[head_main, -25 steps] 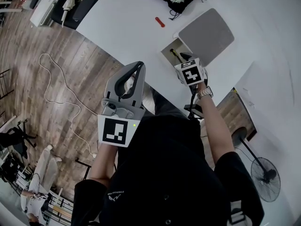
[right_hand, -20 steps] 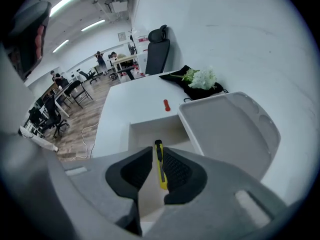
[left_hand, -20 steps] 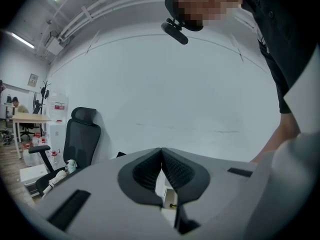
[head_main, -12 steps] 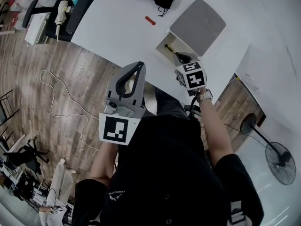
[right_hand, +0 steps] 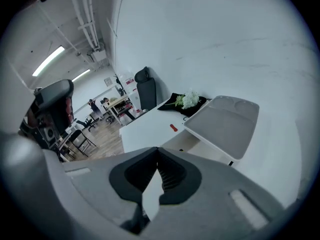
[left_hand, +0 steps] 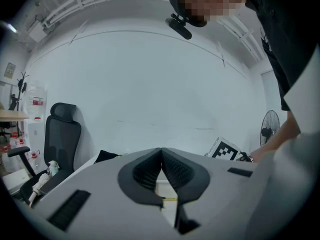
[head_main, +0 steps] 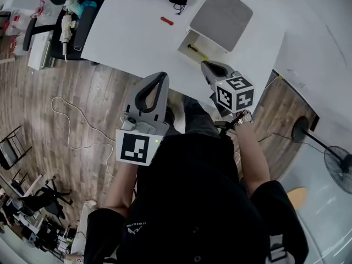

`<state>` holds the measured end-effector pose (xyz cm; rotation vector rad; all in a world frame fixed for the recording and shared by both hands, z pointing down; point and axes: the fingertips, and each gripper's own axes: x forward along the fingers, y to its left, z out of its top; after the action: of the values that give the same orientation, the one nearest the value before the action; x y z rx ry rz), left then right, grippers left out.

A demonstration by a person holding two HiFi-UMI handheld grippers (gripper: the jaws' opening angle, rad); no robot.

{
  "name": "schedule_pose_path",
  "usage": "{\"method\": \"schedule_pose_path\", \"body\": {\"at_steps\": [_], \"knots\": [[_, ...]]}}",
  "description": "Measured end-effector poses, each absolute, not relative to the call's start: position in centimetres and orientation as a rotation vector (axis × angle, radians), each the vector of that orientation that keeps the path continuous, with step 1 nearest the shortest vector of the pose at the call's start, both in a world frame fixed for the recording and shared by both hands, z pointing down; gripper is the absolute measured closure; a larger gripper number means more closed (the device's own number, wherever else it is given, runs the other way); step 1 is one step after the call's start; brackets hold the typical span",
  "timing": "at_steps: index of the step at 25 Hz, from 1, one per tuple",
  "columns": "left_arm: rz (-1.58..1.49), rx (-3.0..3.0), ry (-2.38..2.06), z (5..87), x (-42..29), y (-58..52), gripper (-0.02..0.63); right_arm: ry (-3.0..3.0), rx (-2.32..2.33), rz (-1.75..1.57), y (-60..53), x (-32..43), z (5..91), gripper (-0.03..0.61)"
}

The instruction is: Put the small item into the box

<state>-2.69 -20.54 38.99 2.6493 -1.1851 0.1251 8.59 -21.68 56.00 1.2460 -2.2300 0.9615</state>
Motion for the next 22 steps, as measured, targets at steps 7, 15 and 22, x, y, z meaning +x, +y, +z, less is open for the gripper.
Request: {"method": "schedule_pose_path", "body": {"at_steps": [7,15,22], "knots": [[0.115,2.701,-1.135,38.2,-3.8,-17.6,0.609,-2.302,1.379,0.959,-18.3,8.3,52.5,0.574],[0.112,2.733,-1.098,37.8,-6.1,-14.3,0.609,-2.406,1.506,0.865,-15.5,6.9,47.1,0.574],[0.082,2.779,-1.082,36.6,-7.8,-12.4,0.609,-2.488,1.527,0.756,-12.5,4.6,42.9,0.572]]}}
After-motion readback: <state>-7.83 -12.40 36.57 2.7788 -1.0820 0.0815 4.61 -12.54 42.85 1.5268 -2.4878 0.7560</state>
